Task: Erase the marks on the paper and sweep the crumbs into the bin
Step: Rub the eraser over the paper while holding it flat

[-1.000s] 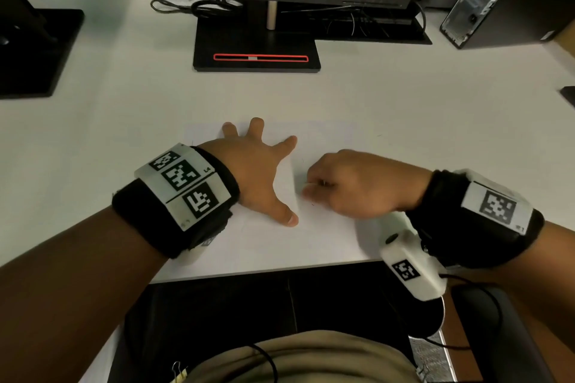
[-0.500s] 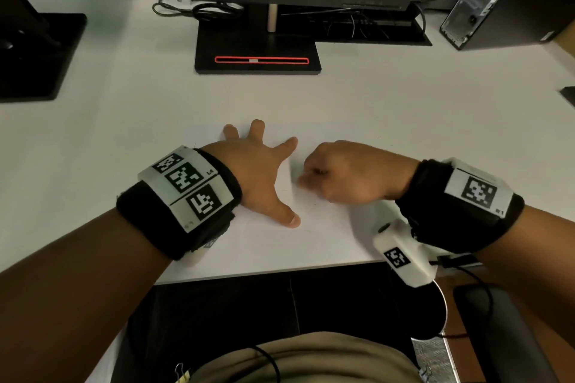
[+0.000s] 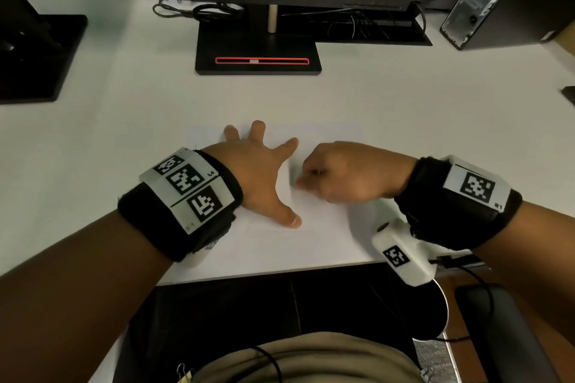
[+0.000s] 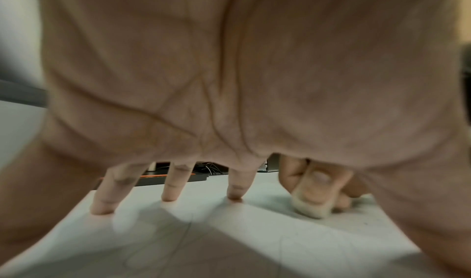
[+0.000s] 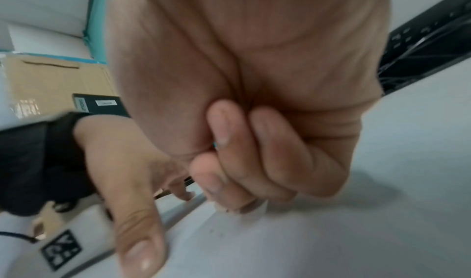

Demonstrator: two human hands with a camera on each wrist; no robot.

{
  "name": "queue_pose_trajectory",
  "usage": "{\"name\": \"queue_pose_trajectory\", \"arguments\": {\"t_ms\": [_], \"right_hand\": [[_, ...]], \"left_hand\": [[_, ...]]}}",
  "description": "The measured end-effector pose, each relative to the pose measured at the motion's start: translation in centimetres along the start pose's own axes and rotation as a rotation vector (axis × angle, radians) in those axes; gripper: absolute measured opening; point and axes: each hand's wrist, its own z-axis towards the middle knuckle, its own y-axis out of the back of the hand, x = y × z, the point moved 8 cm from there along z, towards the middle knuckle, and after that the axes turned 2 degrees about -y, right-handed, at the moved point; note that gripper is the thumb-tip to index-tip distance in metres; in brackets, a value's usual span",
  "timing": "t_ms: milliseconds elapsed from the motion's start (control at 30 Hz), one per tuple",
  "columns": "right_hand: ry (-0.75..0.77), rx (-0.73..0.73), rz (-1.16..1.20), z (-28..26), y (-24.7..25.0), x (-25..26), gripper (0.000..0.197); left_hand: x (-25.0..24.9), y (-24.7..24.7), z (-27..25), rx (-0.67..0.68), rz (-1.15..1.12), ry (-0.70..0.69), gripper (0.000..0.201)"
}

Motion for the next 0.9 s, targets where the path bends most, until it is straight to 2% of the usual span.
{"name": "queue_pose_trajectory", "arguments": {"t_ms": [67, 200, 333, 467, 600, 733, 833, 900], "right_hand": [[0.002, -0.035, -0.013, 0.1, 0.1, 0.1, 0.043], [0.058, 0.081, -0.034, -0.5, -1.7, 1.1, 0.04], [0.008, 0.008, -0.028, -0.5, -0.3, -0.2, 0.044], [0.063, 0.101, -0.057, -1.1, -1.8, 0.7, 0.045], [0.009, -0.006, -0.048, -0.9, -0.3, -0.4, 0.044], [0.07, 0.096, -0.076, -1.3, -1.9, 0.7, 0.044], [-0.014, 0.013, -0.051, -0.9, 0.0, -1.1, 0.044], [-0.001, 0.008, -0.077, -1.1, -0.2, -0.8, 0.043]], "left_hand": [[0.0, 0.0, -0.1, 0.005, -0.003, 0.005, 0.13], [-0.1, 0.1, 0.0, 0.004, 0.001, -0.003, 0.131], [0.0, 0.1, 0.0, 0.007, 0.001, 0.007, 0.13], [-0.1, 0.1, 0.0, 0.001, 0.009, -0.003, 0.132], [-0.1, 0.1, -0.1, 0.008, 0.004, 0.014, 0.131], [-0.1, 0.1, 0.0, 0.002, 0.01, 0.001, 0.131], [-0.1, 0.1, -0.1, 0.011, 0.007, 0.012, 0.131], [-0.1, 0.1, -0.1, 0.02, 0.006, 0.018, 0.131]]}}
